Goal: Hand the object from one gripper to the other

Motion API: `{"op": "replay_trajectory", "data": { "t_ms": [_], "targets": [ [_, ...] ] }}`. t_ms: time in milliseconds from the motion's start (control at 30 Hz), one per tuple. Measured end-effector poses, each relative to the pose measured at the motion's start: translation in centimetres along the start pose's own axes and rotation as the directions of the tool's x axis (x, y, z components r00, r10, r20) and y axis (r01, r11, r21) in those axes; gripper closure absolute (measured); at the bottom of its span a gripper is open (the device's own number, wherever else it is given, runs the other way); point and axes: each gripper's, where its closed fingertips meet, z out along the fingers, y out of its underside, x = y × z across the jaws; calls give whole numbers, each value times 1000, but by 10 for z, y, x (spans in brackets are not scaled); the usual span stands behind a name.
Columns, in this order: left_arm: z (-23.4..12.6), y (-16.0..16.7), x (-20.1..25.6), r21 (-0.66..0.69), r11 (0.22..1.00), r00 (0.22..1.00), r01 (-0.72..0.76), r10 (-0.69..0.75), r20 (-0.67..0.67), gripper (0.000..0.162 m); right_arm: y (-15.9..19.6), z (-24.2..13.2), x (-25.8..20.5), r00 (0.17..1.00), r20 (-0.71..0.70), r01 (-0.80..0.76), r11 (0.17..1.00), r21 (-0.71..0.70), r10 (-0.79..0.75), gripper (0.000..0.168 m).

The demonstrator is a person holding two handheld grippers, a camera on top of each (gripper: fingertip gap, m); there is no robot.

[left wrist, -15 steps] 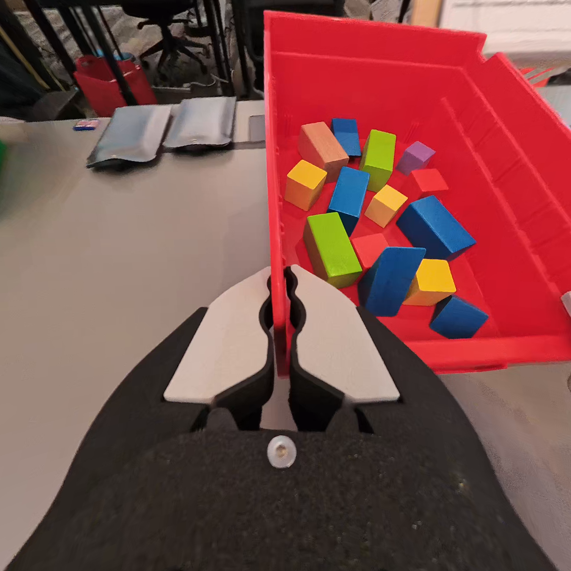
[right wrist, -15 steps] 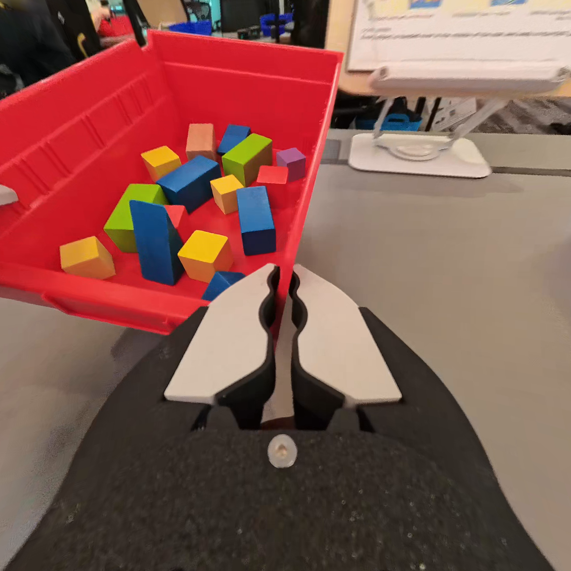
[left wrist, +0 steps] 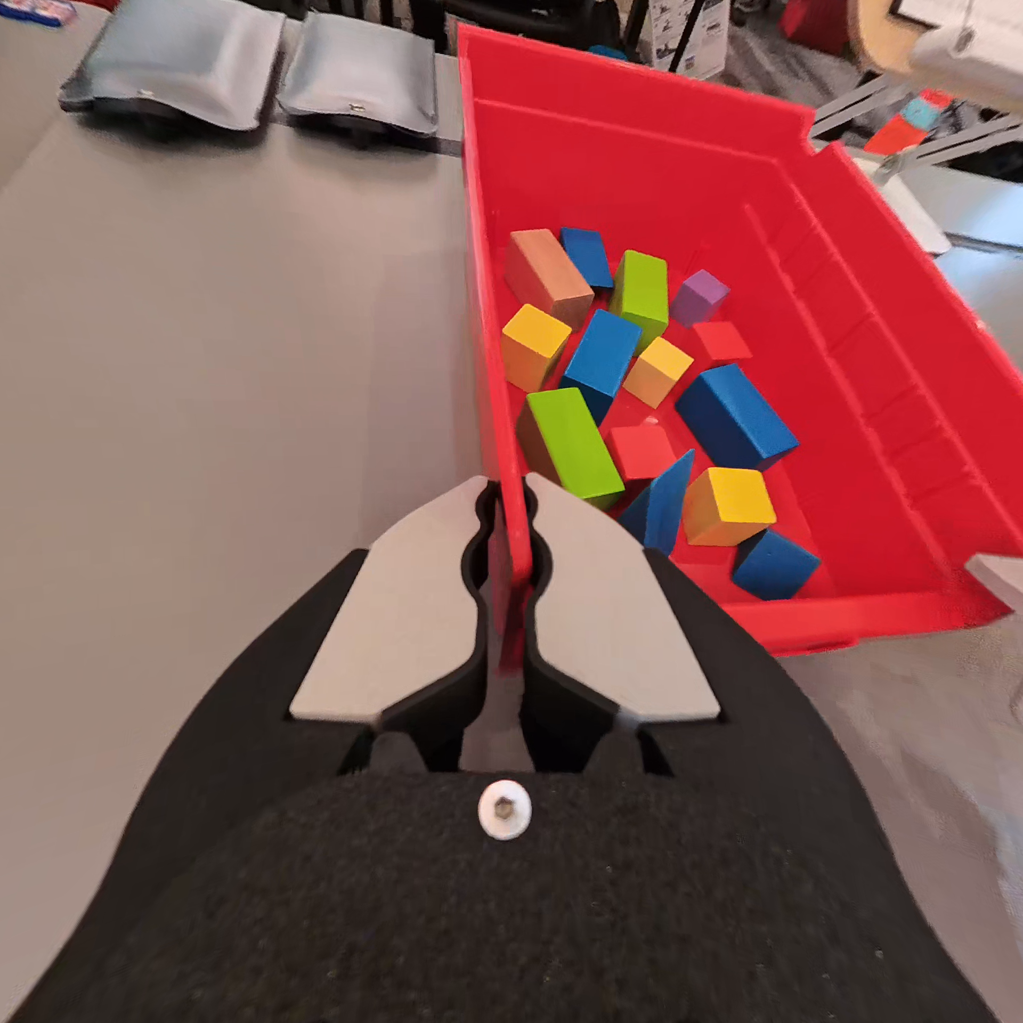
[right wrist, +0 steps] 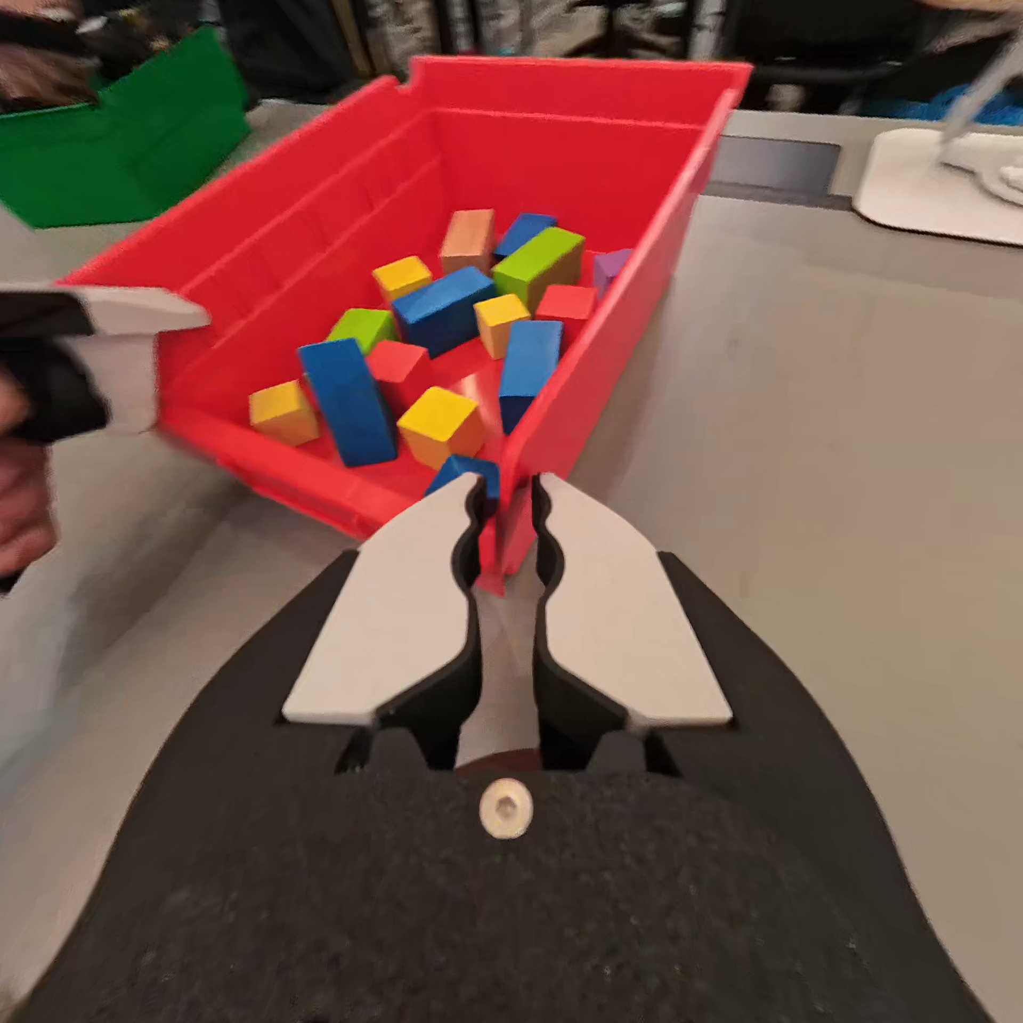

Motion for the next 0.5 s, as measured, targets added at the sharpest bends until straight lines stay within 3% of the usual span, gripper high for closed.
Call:
{"op": "replay_trajectory", "data": {
  "t_ms": [100, 200, 267, 500],
  "targets": [
    [-7, -3, 5, 20, 997, 994, 74, -72, -77, 143, 6, -38, -12, 970, 217, 116, 993, -27, -107, 127],
    [-12, -4, 4, 35, 997, 994, 75, -72, -79, 140, 41, -90, -10, 858, 446, 323, 943, -85, -254, 123],
    [-12, -3, 2, 28, 999, 997, 46, -44, -59, 139, 61, -121, 10, 799, 500, 428, 900, -83, -334, 120],
    [-5, 3, 4, -16, 999, 999, -32, 32, 4, 140, 73, -190, 64, 755, 606, 252, 964, 82, -249, 118]
  ]
}}
